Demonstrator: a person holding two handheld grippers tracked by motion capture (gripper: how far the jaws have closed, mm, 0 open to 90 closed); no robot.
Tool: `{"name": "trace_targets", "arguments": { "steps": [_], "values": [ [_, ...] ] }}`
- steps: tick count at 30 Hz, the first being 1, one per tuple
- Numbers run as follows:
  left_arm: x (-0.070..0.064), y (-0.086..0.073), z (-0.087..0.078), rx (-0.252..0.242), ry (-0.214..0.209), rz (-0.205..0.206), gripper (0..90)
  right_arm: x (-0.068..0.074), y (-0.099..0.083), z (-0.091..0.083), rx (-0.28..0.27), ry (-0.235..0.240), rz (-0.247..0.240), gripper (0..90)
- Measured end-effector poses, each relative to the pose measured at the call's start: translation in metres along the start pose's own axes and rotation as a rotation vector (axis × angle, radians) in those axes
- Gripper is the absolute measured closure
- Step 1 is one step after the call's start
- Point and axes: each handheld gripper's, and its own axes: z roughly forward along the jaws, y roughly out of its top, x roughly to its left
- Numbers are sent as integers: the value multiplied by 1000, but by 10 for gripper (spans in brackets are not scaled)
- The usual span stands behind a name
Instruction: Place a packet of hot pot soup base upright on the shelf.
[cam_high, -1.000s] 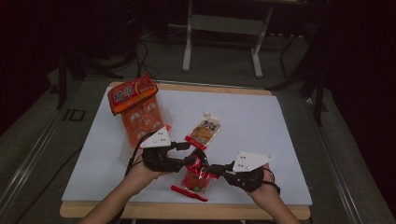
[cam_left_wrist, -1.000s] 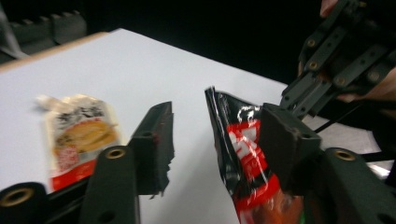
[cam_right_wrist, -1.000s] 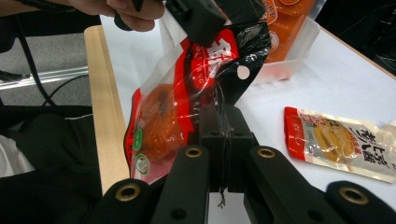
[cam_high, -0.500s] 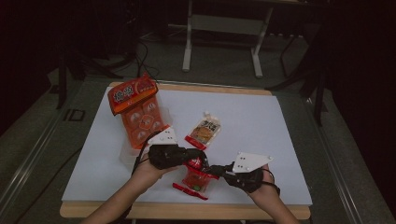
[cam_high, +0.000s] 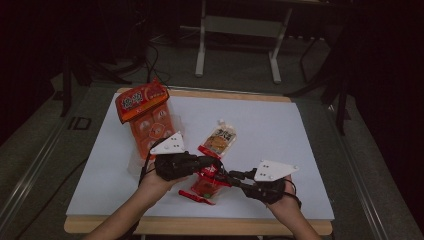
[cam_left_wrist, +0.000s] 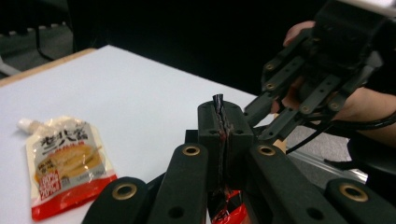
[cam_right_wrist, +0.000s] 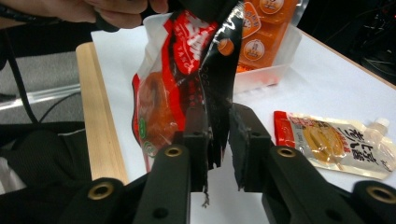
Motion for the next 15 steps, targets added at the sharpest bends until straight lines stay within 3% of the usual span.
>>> {"name": "trace_targets", "arguments": {
  "steps": [8,15],
  "values": [
    [-5,7,-6,-29,-3,42,891,-7,-1,-5,-33,-27,42,695],
    [-4,8,-16,-80,19,58,891,-14,-3,-13,-76,-49,95,562]
  ]
}}
